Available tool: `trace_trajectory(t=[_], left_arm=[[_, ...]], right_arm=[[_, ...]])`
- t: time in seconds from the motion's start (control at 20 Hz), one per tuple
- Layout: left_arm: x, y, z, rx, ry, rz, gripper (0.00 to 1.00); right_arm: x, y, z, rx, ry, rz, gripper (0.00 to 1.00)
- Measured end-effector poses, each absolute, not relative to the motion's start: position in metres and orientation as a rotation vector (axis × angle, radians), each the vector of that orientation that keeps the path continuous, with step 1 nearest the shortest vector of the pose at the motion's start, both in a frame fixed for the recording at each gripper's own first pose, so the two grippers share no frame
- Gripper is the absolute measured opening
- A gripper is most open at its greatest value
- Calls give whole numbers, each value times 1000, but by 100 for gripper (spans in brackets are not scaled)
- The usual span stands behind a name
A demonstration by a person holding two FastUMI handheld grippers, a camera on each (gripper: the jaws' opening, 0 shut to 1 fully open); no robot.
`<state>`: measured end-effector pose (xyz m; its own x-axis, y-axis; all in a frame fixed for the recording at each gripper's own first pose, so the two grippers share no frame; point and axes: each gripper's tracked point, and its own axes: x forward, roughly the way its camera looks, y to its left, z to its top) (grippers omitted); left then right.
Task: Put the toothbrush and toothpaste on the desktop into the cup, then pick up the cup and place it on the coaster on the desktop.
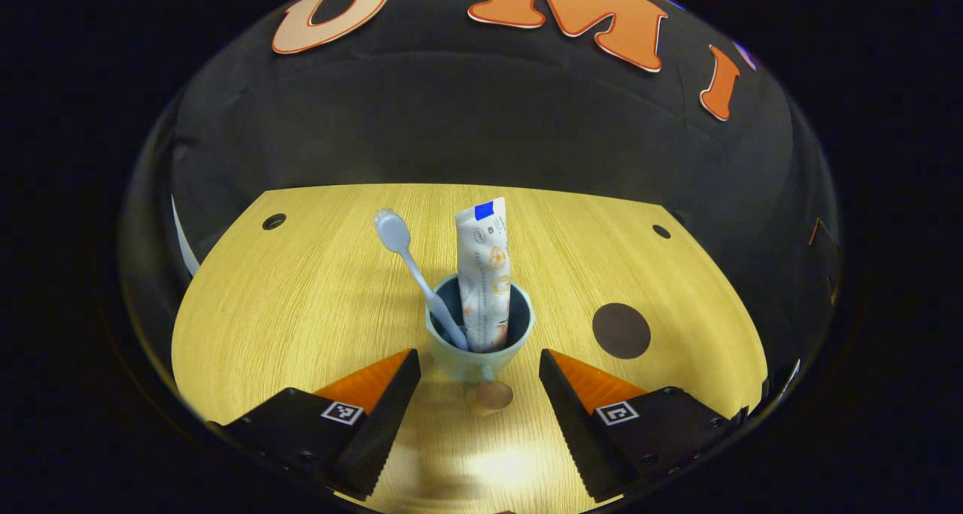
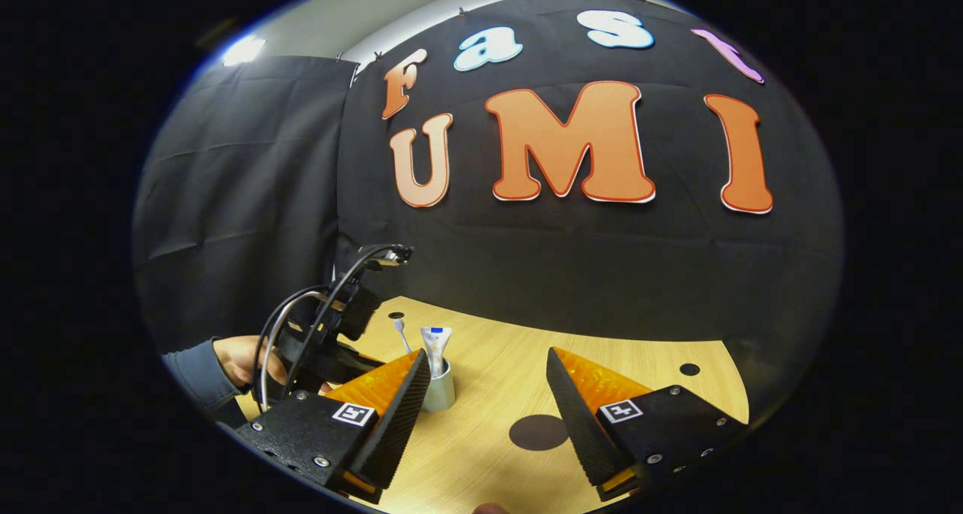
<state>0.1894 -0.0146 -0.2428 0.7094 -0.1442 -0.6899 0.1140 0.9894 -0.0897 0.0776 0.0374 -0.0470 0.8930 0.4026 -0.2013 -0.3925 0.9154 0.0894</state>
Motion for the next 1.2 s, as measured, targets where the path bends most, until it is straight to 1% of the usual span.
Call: trace_trajectory(t=[0.1, 0.25, 0.35, 0.4, 0.45, 0.55, 0.7, 0.75, 0.8, 0.9, 0.95, 1.2], left_arm=[[190, -16, -249, -27, 805, -126, 91], [193, -17, -254, -7, 842, -106, 64], [190, -18, -255, 21, 864, -86, 55], [189, -19, -255, 14, 859, -74, 43], [186, -18, -260, 19, 862, -70, 24], [186, -18, -255, 11, 860, -62, 24], [188, -21, -255, 4, 862, -64, 19], [188, -21, -252, 1, 861, -67, 19], [189, -22, -253, -4, 859, -68, 16], [187, -21, -251, -17, 849, -69, 16], [187, -21, -250, -20, 846, -70, 14], [191, -22, -250, -23, 784, -70, 14]], right_arm=[[62, 35, -53, 36, 217, 427, 93], [54, 32, -60, 7, 218, 432, 93], [48, 32, -63, 18, 224, 441, 93], [45, 33, -63, 24, 223, 447, 93], [43, 31, -66, 28, 224, 447, 93], [41, 28, -72, 29, 233, 444, 93], [40, 23, -77, 51, 250, 441, 93], [40, 23, -79, 60, 252, 438, 93], [40, 20, -80, 68, 254, 435, 93], [38, 15, -83, 79, 259, 428, 93], [39, 13, -84, 86, 260, 425, 93], [43, 9, -85, 117, 270, 411, 93]])
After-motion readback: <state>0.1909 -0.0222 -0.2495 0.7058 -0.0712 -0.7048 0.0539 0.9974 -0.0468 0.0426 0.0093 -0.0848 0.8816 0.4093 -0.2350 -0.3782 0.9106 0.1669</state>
